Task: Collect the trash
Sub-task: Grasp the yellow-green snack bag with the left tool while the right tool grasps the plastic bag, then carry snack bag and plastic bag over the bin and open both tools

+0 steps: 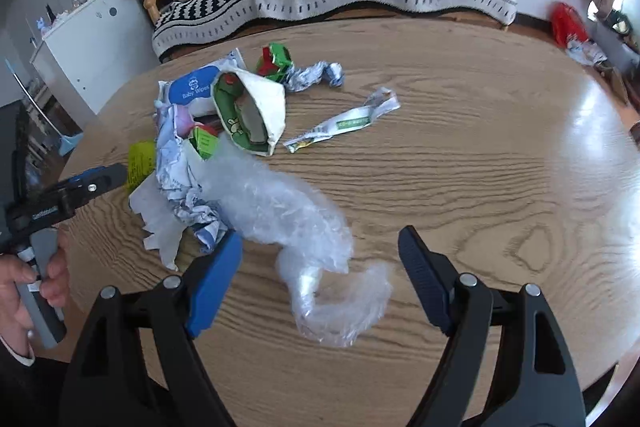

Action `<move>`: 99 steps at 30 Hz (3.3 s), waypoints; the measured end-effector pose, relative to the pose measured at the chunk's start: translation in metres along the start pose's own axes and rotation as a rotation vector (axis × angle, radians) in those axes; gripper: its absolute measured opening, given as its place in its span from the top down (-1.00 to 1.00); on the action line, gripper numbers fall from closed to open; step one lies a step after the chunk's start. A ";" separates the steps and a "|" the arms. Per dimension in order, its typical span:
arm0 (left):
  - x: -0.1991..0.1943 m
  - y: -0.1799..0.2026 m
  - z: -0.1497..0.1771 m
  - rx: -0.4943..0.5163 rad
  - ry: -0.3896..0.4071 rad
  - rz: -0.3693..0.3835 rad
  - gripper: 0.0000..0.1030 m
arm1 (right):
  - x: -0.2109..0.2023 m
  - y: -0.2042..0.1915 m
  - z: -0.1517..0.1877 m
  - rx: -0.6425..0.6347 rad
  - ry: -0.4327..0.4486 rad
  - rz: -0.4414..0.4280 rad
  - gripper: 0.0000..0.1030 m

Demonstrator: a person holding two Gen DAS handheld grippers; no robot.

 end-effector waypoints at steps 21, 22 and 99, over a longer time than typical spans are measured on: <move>0.024 -0.011 -0.011 -0.061 0.003 -0.102 0.03 | 0.017 -0.010 -0.002 -0.025 0.001 0.011 0.54; 0.020 -0.012 -0.012 -0.065 0.004 -0.101 0.04 | 0.013 -0.008 -0.004 -0.023 0.009 0.013 0.54; 0.061 0.542 0.335 0.590 -0.384 0.503 -0.76 | -0.231 0.419 0.301 0.847 -0.077 0.473 -0.39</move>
Point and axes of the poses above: each gripper's, at about its wrist camera, not at the fingertips, and x roughly the way its jaws point, y to its right, z to its underside, the point moved 9 cm from there along x, roughly the way its jaws point, and after that the axes turned 9 degrees about -x, right-handed, at the moved point
